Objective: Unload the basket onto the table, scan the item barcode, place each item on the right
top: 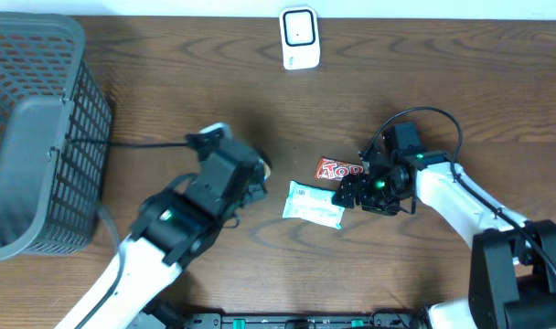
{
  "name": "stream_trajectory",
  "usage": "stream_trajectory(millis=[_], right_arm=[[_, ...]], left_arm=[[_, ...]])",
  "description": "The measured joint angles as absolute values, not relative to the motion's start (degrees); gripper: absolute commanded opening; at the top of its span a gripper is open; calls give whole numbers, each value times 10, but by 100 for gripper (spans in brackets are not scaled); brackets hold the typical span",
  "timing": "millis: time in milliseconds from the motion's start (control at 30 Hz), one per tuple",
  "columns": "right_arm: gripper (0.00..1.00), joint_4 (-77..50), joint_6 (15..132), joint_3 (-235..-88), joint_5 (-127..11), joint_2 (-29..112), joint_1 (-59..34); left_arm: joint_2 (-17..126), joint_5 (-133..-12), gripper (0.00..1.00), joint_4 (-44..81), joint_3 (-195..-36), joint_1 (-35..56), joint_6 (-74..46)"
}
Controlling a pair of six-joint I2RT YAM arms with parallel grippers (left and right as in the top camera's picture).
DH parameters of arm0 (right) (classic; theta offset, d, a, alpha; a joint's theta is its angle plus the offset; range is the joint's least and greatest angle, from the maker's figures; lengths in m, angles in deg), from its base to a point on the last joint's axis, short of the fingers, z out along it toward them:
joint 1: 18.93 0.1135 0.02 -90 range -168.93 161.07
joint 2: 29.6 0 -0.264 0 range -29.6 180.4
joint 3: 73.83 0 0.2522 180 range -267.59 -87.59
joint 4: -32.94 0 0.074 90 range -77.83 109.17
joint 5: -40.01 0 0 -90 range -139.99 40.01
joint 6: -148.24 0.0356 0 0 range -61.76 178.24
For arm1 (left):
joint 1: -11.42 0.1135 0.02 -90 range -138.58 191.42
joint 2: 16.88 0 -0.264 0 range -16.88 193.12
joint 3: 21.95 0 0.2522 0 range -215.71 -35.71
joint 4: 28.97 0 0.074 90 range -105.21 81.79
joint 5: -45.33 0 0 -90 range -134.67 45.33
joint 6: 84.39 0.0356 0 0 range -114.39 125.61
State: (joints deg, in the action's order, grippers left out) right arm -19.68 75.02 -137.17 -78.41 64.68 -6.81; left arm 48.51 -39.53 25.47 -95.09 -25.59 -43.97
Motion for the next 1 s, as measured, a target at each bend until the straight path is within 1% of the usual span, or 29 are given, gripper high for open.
stream_trajectory(millis=[33, 133, 333, 500, 567, 800, 1000], right_arm=[[92, -191, 753, -1372, -785, 656, -68], [95, -181, 758, -1377, -807, 675, -70], [96, -167, 761, -1392, -860, 704, -77], [95, -167, 762, -1393, -889, 712, -96], [97, -168, 763, -1393, -899, 715, -105], [98, -173, 763, -1393, -916, 718, -147], [98, -172, 763, -1393, -916, 718, -150]], left_arm=[[502, -410, 8, 250, -951, -256, -440], [559, -453, 7, 231, -951, -256, -440], [650, -537, 8, 162, -951, -256, -437], [713, -601, 8, 150, -951, -249, -426], [735, -632, 8, 141, -950, -237, -419], [752, -736, 8, -5, -870, -205, -396], [752, -773, 8, -42, -790, -197, -396]])
